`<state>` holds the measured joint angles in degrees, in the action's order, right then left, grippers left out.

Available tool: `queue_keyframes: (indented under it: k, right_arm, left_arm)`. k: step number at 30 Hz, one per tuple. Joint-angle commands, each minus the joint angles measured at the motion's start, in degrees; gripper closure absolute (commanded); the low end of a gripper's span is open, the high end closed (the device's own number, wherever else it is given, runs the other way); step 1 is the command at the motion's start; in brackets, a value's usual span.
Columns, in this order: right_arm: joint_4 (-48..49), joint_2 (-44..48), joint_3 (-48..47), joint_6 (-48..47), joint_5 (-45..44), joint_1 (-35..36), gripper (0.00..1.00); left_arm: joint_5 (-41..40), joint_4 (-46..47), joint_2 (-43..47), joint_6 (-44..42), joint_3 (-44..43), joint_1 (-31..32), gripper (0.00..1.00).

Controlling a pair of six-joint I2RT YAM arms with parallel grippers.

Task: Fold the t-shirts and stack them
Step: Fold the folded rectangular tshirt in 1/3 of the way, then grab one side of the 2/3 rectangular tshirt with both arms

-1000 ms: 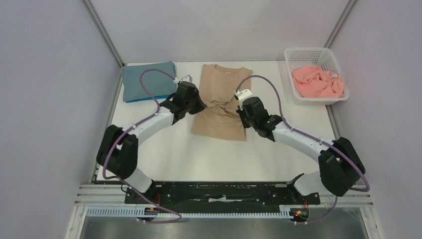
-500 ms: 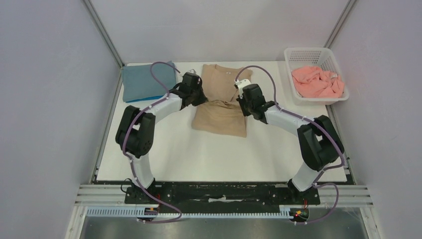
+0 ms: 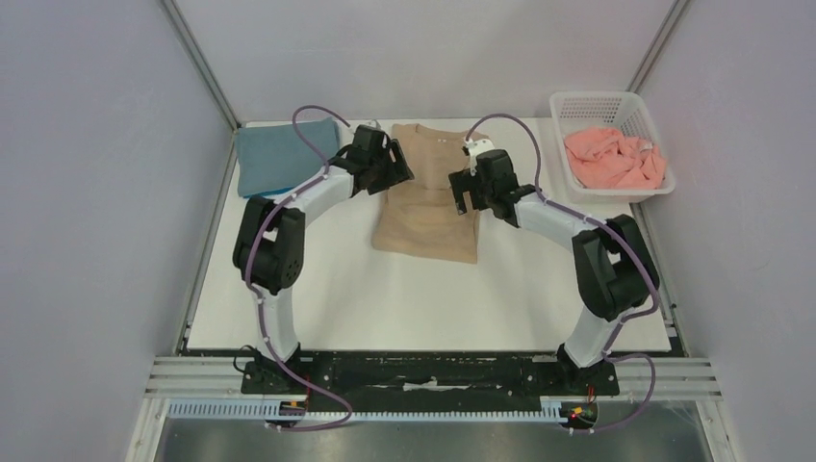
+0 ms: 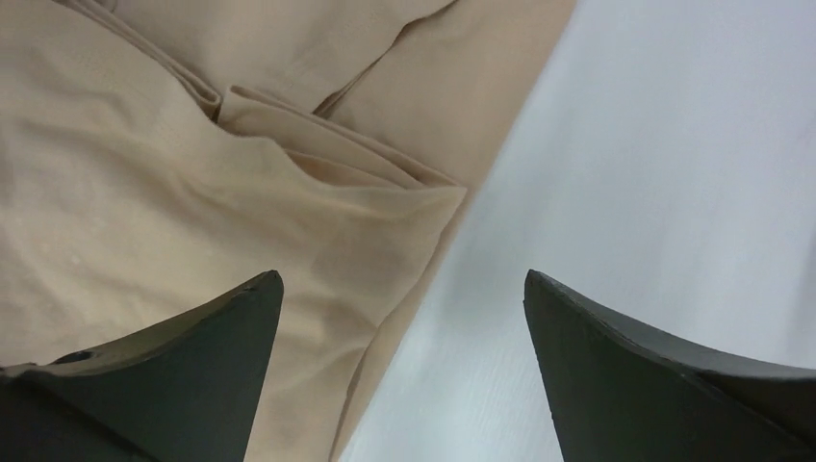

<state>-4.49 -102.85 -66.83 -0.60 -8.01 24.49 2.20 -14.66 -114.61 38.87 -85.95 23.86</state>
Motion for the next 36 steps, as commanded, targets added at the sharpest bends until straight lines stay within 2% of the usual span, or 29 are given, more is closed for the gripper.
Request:
queue_keyframes:
  k: [1,3,7,11,15,24,29,32,36]
  right_arm:
    - [4.0,10.4,7.6,6.3,-2.1,-0.1,0.02]
    - [10.7,16.4,15.2,10.4,-0.5,-0.5,0.02]
    - [22.6,28.6,31.9,20.3,11.2,-2.9,0.02]
    - [25.4,34.3,40.1,24.8,17.7,-3.3,0.02]
    - [23.6,35.3,43.2,26.8,17.9,-3.2,0.02]
    - [22.0,34.5,45.2,27.0,17.2,-3.2,0.03]
    - [21.6,32.6,45.1,26.2,16.5,-3.0,0.09]
    - [20.9,30.4,44.1,25.5,15.5,-2.3,0.15]
    - [20.6,26.7,42.3,25.2,15.1,-0.3,0.28]
  left_arm:
    - [1.4,-0.4,9.2,-2.6,4.9,-0.2,0.21]
    - [1.8,0.5,14.3,-2.2,11.9,-0.1,0.2]
    - [2.7,5.3,24.6,-0.4,26.8,0.1,0.19]
    - [0.8,6.4,29.4,0.8,35.7,0.1,0.18]
    - [1.9,8.0,28.6,1.2,38.1,0.0,0.2]
    - [0.6,10.0,20.5,2.5,38.1,0.0,0.34]
    - [1.7,10.7,16.4,2.8,36.7,0.0,0.49]
    - [3.6,11.8,14.4,3.0,36.8,0.0,0.63]
    - [5.5,12.8,13.2,3.3,37.4,0.0,0.97]
